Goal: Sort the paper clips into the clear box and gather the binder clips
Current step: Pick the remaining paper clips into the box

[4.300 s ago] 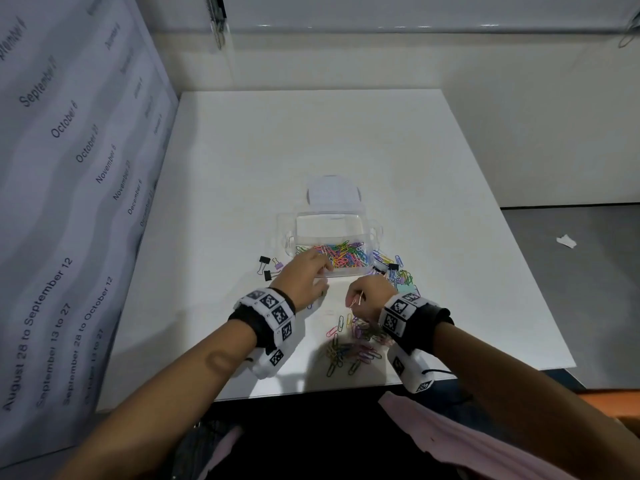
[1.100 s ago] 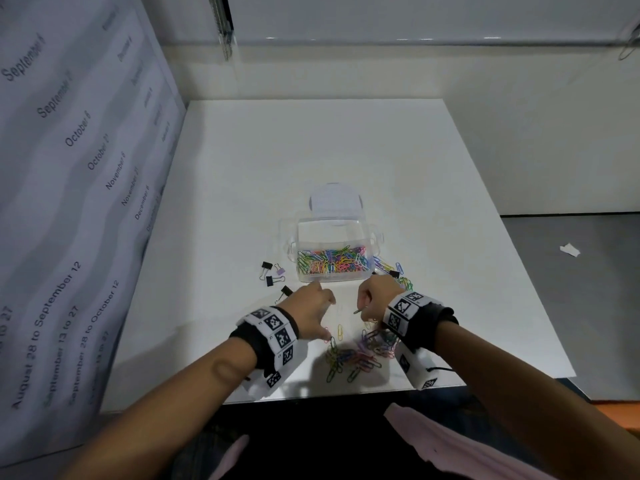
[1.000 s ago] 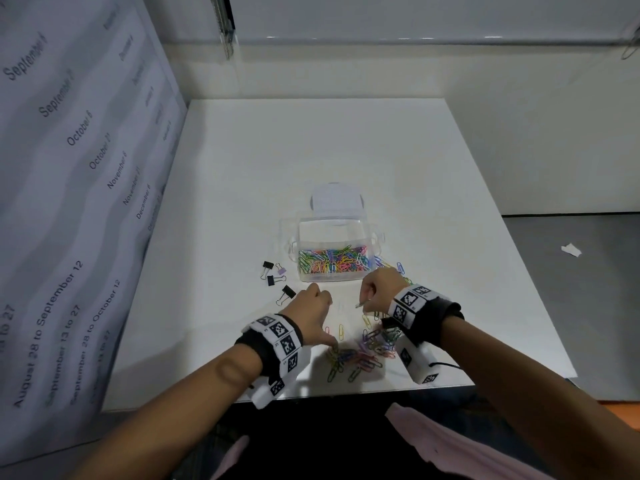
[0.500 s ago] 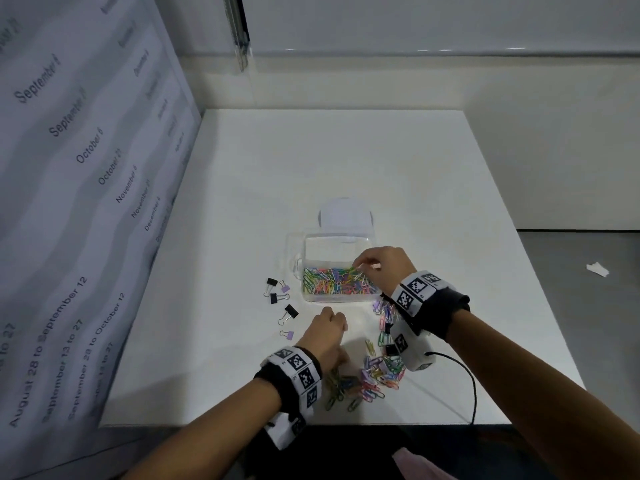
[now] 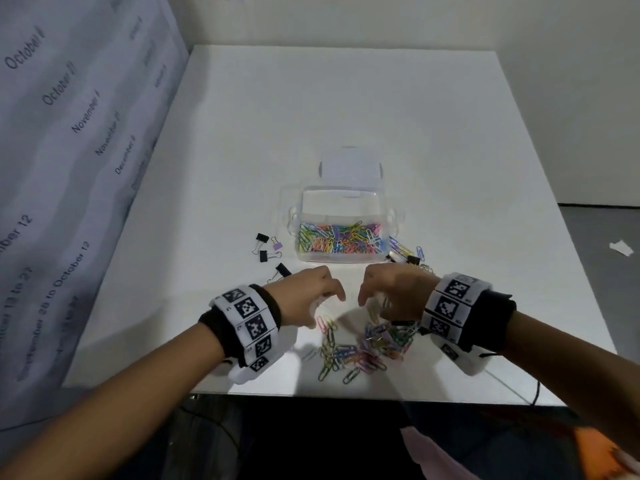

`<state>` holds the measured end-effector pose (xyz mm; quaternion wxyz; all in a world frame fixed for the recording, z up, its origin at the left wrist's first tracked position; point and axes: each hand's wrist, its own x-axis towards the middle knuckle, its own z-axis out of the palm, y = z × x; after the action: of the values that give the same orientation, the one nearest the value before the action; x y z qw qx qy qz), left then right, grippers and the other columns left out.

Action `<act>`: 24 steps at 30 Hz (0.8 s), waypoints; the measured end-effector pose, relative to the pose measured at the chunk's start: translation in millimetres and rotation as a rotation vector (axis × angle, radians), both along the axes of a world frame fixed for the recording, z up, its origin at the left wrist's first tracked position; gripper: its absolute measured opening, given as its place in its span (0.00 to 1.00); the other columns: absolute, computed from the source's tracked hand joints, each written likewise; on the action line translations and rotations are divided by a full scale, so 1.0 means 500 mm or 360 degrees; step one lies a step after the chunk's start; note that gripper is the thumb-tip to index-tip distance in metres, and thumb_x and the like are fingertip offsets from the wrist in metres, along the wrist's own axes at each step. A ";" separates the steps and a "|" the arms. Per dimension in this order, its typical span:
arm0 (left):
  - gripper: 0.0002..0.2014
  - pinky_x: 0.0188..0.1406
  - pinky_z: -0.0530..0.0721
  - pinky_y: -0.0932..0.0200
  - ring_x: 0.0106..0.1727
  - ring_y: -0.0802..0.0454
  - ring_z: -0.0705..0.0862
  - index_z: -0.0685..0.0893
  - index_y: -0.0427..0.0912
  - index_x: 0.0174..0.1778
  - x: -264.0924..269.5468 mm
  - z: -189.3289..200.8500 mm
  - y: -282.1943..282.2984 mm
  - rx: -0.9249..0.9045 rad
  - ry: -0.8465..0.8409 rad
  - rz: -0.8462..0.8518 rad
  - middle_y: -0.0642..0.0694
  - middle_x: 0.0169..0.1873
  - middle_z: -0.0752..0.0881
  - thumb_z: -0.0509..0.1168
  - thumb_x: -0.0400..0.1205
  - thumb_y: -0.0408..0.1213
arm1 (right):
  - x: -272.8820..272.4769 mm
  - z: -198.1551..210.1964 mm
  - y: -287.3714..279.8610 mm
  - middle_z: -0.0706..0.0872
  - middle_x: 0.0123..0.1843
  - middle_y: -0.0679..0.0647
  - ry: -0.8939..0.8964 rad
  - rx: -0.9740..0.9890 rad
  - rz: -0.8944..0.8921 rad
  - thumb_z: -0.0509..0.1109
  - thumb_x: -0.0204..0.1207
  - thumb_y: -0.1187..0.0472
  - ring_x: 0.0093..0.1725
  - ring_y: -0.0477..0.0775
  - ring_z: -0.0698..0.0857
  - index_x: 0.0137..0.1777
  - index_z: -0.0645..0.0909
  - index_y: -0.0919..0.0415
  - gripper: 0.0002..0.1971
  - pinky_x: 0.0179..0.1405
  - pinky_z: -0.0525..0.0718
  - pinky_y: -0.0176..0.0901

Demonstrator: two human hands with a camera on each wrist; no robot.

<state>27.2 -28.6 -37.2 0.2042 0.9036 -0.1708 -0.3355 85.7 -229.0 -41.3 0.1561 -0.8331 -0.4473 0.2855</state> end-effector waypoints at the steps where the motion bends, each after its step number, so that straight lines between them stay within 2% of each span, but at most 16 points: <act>1: 0.29 0.56 0.77 0.54 0.57 0.48 0.76 0.75 0.46 0.68 -0.002 -0.001 0.004 0.0010 -0.0003 -0.0020 0.44 0.58 0.74 0.75 0.70 0.30 | -0.004 -0.006 -0.001 0.86 0.43 0.62 -0.0019 0.0009 0.0045 0.69 0.65 0.70 0.41 0.63 0.86 0.45 0.89 0.60 0.11 0.42 0.85 0.50; 4: 0.27 0.44 0.71 0.62 0.50 0.53 0.72 0.75 0.45 0.66 -0.008 -0.003 0.007 0.0022 -0.0032 -0.0049 0.46 0.56 0.73 0.74 0.72 0.30 | -0.007 -0.009 0.011 0.86 0.44 0.61 -0.0057 -0.0088 0.0179 0.66 0.70 0.63 0.43 0.62 0.85 0.45 0.88 0.60 0.10 0.44 0.84 0.51; 6: 0.25 0.38 0.66 0.66 0.47 0.55 0.71 0.76 0.45 0.65 -0.009 -0.007 0.004 0.0042 -0.0091 -0.0093 0.48 0.51 0.71 0.74 0.72 0.32 | -0.002 -0.012 0.021 0.86 0.45 0.59 -0.0086 -0.0153 0.0248 0.70 0.70 0.60 0.44 0.60 0.84 0.44 0.88 0.60 0.07 0.45 0.82 0.48; 8: 0.24 0.32 0.65 0.67 0.45 0.54 0.72 0.78 0.45 0.63 -0.009 -0.009 -0.001 0.0054 -0.0148 -0.0127 0.51 0.48 0.70 0.75 0.72 0.35 | 0.004 -0.011 0.026 0.86 0.48 0.55 -0.0090 -0.0309 0.0262 0.74 0.69 0.59 0.45 0.53 0.81 0.48 0.87 0.59 0.08 0.48 0.78 0.44; 10: 0.22 0.31 0.66 0.68 0.42 0.54 0.72 0.79 0.45 0.61 -0.009 -0.015 -0.006 0.0059 -0.0223 -0.0125 0.52 0.46 0.72 0.76 0.71 0.38 | 0.003 -0.009 0.027 0.87 0.47 0.53 -0.0087 -0.0338 0.0209 0.75 0.69 0.59 0.41 0.47 0.78 0.47 0.87 0.59 0.08 0.49 0.78 0.44; 11: 0.21 0.34 0.67 0.67 0.42 0.54 0.72 0.80 0.46 0.59 -0.009 -0.018 -0.008 0.0058 -0.0272 -0.0116 0.52 0.45 0.73 0.76 0.71 0.39 | 0.000 -0.010 0.025 0.87 0.46 0.53 -0.0100 -0.0319 0.0178 0.75 0.69 0.59 0.41 0.46 0.78 0.46 0.87 0.58 0.07 0.49 0.80 0.44; 13: 0.20 0.42 0.72 0.63 0.42 0.54 0.73 0.81 0.46 0.56 -0.013 -0.023 -0.012 0.0046 -0.0360 -0.0111 0.52 0.44 0.75 0.76 0.70 0.42 | -0.010 -0.009 0.023 0.88 0.42 0.52 -0.0145 -0.0283 0.0128 0.74 0.67 0.59 0.39 0.47 0.81 0.43 0.87 0.57 0.06 0.47 0.82 0.44; 15: 0.17 0.45 0.75 0.61 0.42 0.55 0.75 0.83 0.46 0.54 -0.017 -0.026 -0.017 0.0039 -0.0415 -0.0112 0.51 0.43 0.78 0.76 0.71 0.43 | -0.023 -0.007 0.022 0.88 0.40 0.51 -0.0210 -0.0268 0.0101 0.75 0.66 0.59 0.38 0.47 0.82 0.41 0.86 0.57 0.05 0.45 0.82 0.42; 18: 0.13 0.40 0.73 0.64 0.41 0.55 0.77 0.85 0.44 0.52 -0.019 -0.023 -0.026 0.0056 -0.0418 -0.0088 0.49 0.43 0.84 0.74 0.73 0.41 | -0.039 -0.002 0.027 0.84 0.33 0.47 -0.0339 -0.0252 0.0097 0.74 0.64 0.60 0.35 0.47 0.80 0.36 0.83 0.55 0.03 0.38 0.78 0.37; 21: 0.07 0.29 0.70 0.70 0.38 0.56 0.78 0.87 0.42 0.46 -0.018 -0.020 -0.031 0.0080 -0.0476 -0.0069 0.50 0.37 0.84 0.73 0.74 0.39 | -0.053 0.000 0.035 0.78 0.28 0.43 -0.0413 -0.0284 0.0064 0.75 0.61 0.62 0.32 0.48 0.77 0.34 0.79 0.52 0.07 0.31 0.72 0.31; 22: 0.06 0.28 0.69 0.75 0.37 0.56 0.77 0.87 0.42 0.44 -0.020 -0.019 -0.031 0.0089 -0.0494 -0.0065 0.51 0.36 0.83 0.72 0.75 0.38 | -0.058 0.002 0.038 0.78 0.29 0.44 -0.0435 -0.0291 0.0048 0.75 0.60 0.63 0.32 0.48 0.77 0.35 0.80 0.53 0.07 0.31 0.73 0.33; 24: 0.05 0.27 0.69 0.77 0.37 0.56 0.77 0.87 0.42 0.44 -0.026 -0.015 -0.033 0.0115 -0.0515 -0.0062 0.51 0.36 0.83 0.71 0.76 0.38 | -0.063 0.004 0.044 0.79 0.29 0.45 -0.0474 -0.0315 0.0024 0.76 0.60 0.62 0.31 0.48 0.76 0.36 0.81 0.55 0.07 0.32 0.74 0.35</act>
<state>14.1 -45.1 -44.9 0.1350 0.9491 -0.2067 -0.1955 54.3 -207.0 -39.2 0.0033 -0.8742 -0.4413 0.2026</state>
